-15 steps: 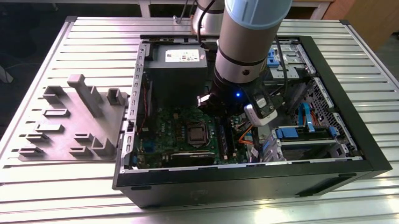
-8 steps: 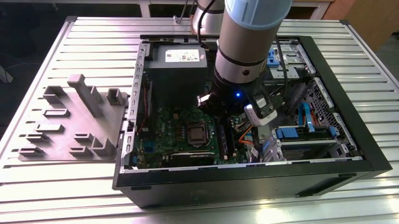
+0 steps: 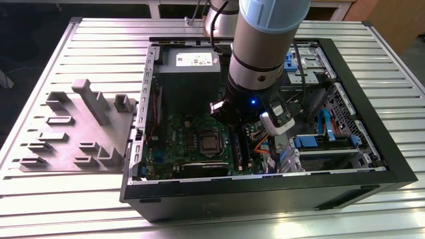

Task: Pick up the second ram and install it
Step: 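Insert the second ram into the second slot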

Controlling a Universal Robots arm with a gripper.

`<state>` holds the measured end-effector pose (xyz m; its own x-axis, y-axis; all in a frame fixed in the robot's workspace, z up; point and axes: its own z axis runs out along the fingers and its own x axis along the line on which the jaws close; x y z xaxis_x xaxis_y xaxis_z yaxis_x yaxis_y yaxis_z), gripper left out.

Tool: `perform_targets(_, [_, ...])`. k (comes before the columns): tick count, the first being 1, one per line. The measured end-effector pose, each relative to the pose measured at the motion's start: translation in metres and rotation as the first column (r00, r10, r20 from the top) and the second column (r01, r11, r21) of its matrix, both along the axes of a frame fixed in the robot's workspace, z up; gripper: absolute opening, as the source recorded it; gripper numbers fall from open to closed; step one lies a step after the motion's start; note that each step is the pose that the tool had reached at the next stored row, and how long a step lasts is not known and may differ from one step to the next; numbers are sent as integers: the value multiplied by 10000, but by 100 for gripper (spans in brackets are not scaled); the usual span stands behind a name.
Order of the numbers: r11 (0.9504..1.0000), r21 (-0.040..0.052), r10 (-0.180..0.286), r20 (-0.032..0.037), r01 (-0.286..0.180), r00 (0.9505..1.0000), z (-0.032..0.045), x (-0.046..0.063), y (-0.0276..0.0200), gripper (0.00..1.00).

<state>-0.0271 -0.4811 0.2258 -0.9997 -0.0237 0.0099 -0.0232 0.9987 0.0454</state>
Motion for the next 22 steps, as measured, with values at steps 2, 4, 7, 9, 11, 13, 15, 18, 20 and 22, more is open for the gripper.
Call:
perform_targets(2, [10000,2,0,0,0,10000,-1,0,0,11])
perform_targets(4, [10000,1,0,0,0,10000,-1,0,0,11])
perform_targets(7, [10000,1,0,0,0,10000,-1,0,0,11])
perform_targets(9, [10000,1,-25,1,25,10000,-1,0,0,11])
perform_targets(11, [10000,2,-95,0,95,10000,-1,3,0,11])
perform_targets(13, [9998,2,-189,1,189,9998,-2,8,0,11])
perform_targets(15, [9996,2,-282,1,282,9996,-2,12,0,11])
perform_targets(18, [9992,2,-410,1,410,9992,-3,16,-2,11])
perform_targets(20, [9988,2,-483,1,483,9988,-3,18,-2,11])
perform_targets(22, [9987,2,-505,1,505,9987,-3,19,-2,11])
